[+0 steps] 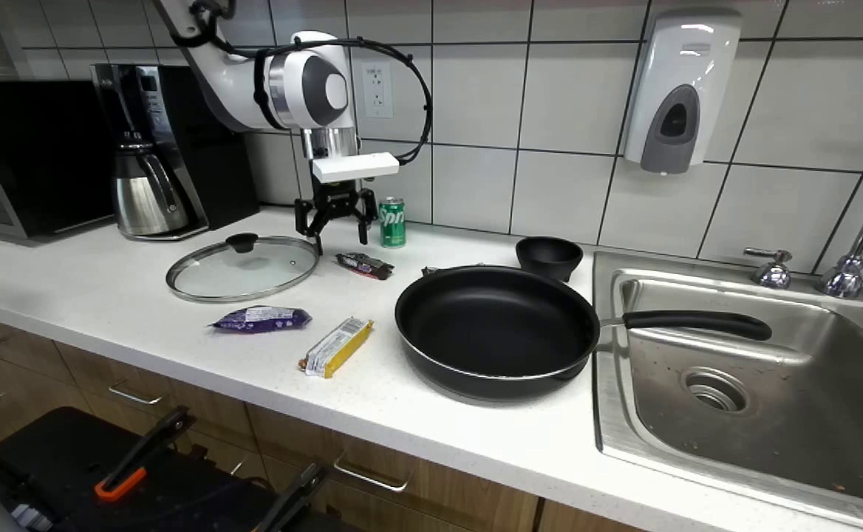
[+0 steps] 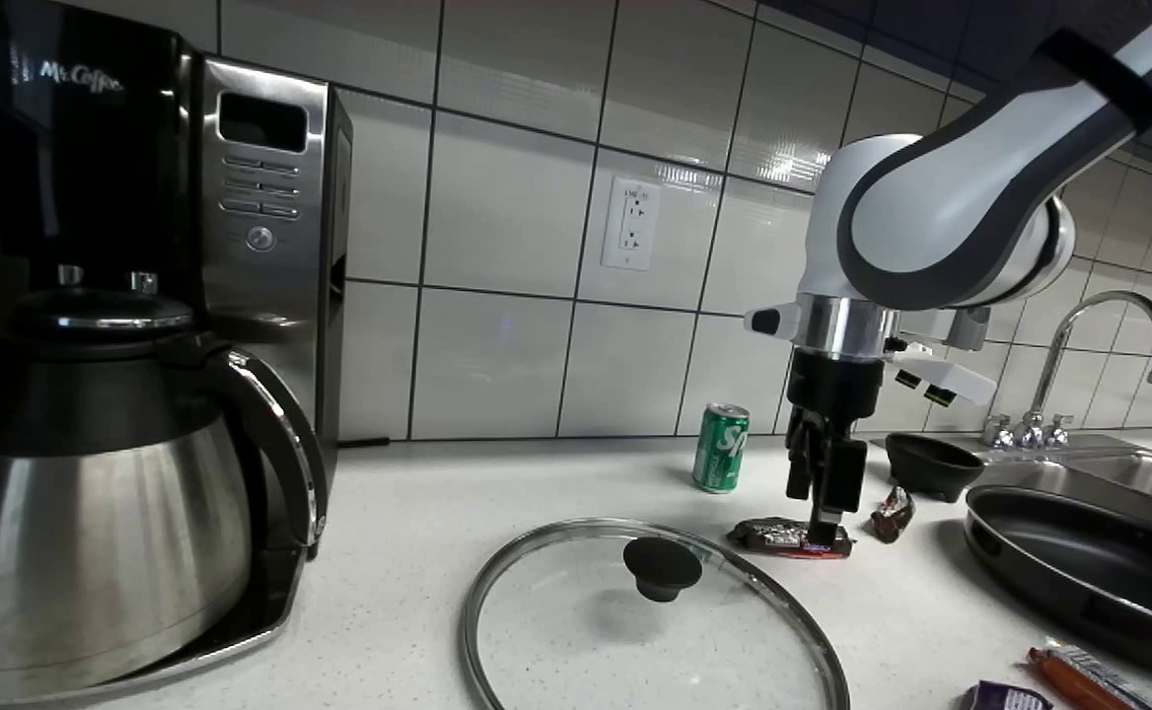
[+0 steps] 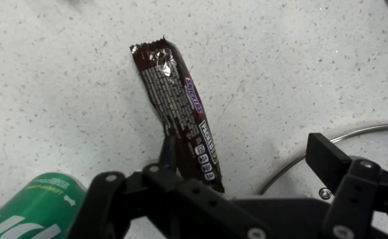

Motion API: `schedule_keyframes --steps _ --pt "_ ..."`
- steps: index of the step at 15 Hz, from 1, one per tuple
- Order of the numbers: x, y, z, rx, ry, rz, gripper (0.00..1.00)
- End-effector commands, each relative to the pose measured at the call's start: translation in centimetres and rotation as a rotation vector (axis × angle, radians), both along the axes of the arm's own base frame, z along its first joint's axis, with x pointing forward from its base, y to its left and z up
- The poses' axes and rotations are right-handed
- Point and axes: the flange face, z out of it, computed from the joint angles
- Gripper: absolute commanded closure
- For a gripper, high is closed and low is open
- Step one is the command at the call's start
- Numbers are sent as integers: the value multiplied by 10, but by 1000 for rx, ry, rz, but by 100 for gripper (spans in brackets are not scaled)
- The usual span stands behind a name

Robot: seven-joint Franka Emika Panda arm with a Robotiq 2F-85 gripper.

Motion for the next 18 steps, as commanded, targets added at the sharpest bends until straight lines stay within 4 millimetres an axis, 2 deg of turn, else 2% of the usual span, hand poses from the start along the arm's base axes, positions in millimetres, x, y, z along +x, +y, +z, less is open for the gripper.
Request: schedule_keyframes --steps 1,12,18 --pt "7 -7 3 2 -9 12 0" --pt "23 -14 -17 11 -38 23 0" --pt "22 -14 -33 22 -17 45 0"
